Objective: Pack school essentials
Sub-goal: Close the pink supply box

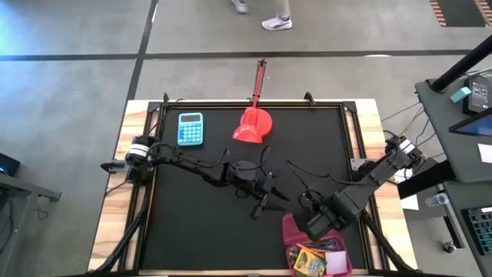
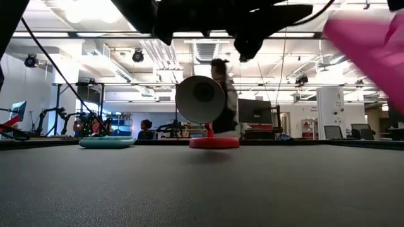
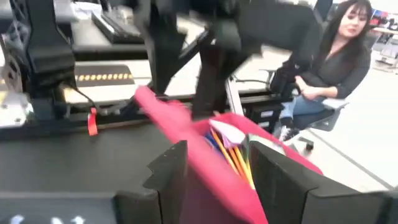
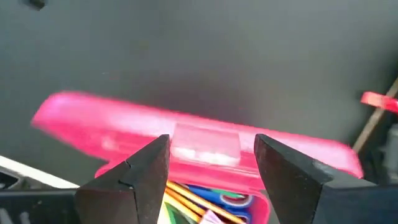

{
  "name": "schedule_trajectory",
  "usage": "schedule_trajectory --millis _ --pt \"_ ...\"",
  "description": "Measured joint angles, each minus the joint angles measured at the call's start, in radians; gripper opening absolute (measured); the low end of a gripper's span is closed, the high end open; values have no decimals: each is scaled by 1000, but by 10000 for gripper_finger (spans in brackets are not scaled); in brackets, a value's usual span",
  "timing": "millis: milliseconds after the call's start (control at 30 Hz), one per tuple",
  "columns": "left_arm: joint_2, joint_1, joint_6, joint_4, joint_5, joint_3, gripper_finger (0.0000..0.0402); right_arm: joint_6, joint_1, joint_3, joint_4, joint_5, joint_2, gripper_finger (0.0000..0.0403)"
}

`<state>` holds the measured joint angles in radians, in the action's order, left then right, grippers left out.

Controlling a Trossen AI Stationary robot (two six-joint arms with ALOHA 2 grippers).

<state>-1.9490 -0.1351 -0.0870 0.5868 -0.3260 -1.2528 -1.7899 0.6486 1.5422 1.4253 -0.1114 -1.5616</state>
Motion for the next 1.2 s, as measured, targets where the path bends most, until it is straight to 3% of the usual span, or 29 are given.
schedule_trajectory --millis 400,667,867,1200 --pt "6 0 -139 -98 21 23 155 3 179 184 -33 0 -51 224" --pt "6 -1 -175 -119 27 23 155 33 333 214 -188 80 -237 224" --pt "7 -4 -199 -125 28 23 155 229 401 281 -280 148 -391 223" --pt "6 -11 -249 -125 28 23 155 322 421 418 -138 146 -555 223"
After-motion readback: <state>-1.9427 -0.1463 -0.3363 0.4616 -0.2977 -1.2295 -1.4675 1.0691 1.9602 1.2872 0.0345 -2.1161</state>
